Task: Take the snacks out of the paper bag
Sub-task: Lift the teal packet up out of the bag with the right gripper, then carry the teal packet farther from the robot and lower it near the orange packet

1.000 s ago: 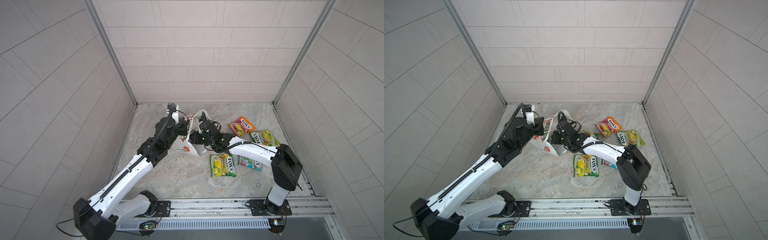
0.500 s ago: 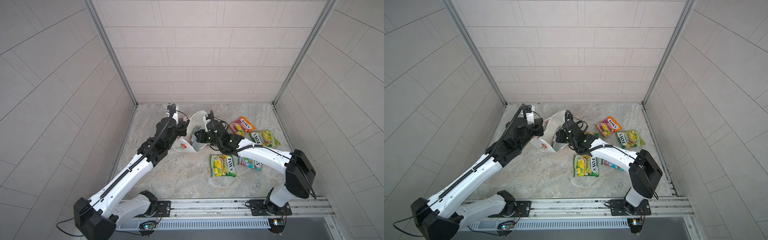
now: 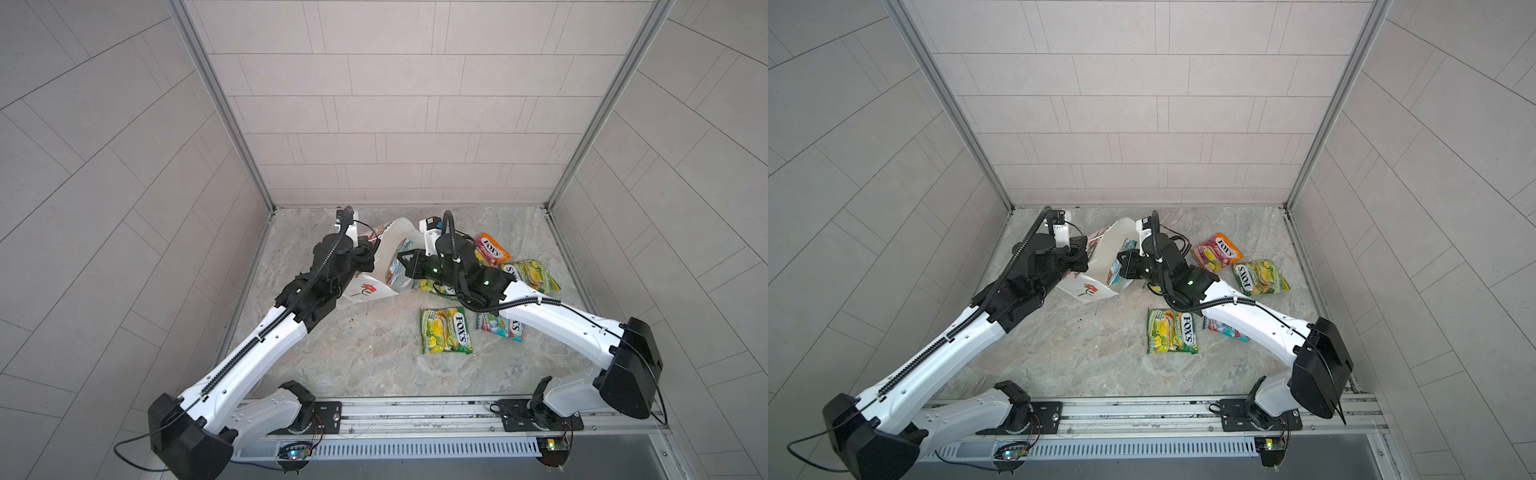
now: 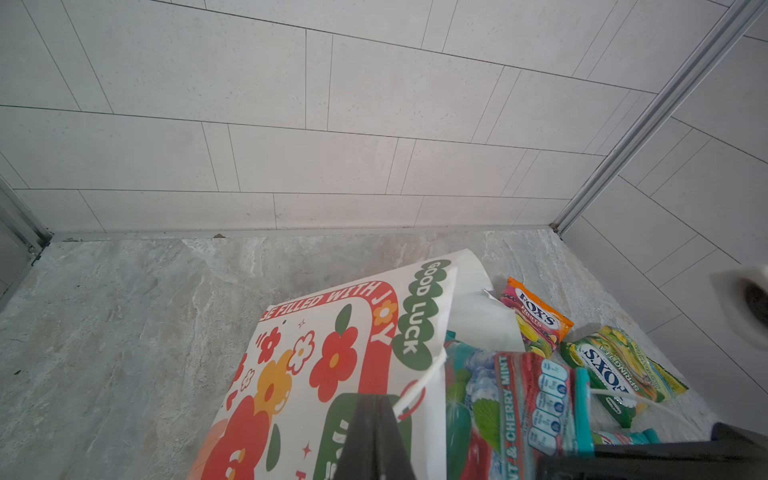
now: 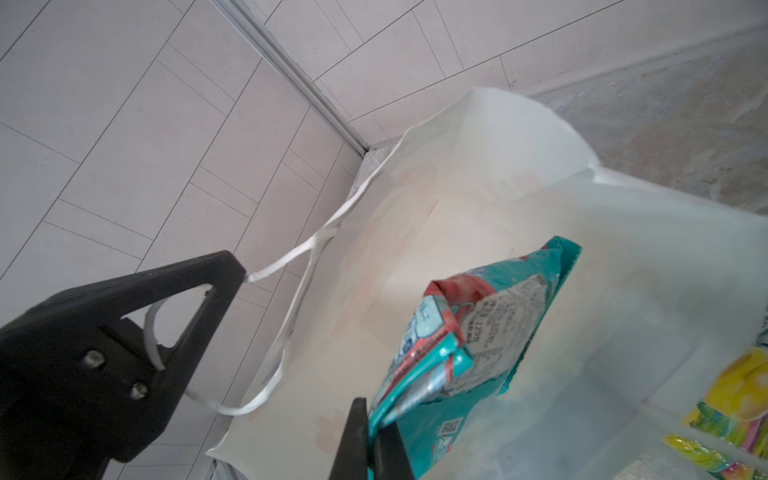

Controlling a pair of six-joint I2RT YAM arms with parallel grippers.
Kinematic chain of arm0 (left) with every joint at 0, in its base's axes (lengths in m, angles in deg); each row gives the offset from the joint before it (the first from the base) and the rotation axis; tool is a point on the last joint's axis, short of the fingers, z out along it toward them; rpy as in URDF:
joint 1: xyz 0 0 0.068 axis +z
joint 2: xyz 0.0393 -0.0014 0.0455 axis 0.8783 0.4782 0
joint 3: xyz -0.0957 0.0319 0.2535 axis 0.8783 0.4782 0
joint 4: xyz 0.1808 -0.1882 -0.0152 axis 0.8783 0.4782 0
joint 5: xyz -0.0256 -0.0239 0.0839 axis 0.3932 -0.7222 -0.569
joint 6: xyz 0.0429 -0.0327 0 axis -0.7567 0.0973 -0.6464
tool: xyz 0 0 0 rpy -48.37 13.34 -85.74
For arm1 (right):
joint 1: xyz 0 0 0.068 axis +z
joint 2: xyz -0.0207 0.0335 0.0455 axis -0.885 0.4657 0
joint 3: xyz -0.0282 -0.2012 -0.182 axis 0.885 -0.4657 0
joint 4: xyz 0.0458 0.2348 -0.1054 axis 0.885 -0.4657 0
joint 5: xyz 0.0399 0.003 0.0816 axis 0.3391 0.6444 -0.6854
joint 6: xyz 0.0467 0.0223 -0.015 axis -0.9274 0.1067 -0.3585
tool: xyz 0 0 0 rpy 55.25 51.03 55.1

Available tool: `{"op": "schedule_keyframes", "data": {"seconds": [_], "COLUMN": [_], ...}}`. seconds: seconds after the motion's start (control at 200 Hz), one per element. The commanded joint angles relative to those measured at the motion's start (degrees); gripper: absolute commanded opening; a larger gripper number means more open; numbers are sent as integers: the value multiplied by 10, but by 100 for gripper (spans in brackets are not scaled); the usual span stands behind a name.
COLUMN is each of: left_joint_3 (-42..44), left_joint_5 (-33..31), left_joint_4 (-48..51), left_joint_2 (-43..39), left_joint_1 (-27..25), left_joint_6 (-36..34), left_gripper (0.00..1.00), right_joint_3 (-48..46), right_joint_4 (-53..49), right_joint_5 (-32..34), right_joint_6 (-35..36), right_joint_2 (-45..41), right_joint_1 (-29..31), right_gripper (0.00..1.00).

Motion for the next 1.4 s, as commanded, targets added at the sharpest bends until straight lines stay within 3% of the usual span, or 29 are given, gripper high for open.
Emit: {"op": "schedule_keyframes", "data": {"seconds": [0.0,0.38,0.886,1.106,1.391], "left_joint_3": [-16,-15,-16,-14,-11], "left_joint_5": [-1,3,23,26,31], "left_joint_4": [3,4,7,6,-4], "left_joint_2": [-1,-7,-12,-15,-23], "left_joint_1": [4,4,6,7,7], "left_joint_6": [-9,-11,-25,-23,-17], "left_gripper": [0,0,0,0,0], "right_joint_3": [40,135,121,86,104], "right_joint_4": [23,6,-22,-28,-43], "right_joint_5": [-39,-103,-133,-156,-186], "right_joint_6": [19,31,6,4,50], "right_joint_2": [-33,-66,-97,-47,80], "right_joint_1": [-3,-49,-252,-319,-337], "right_gripper": [0,0,0,0,0]}}
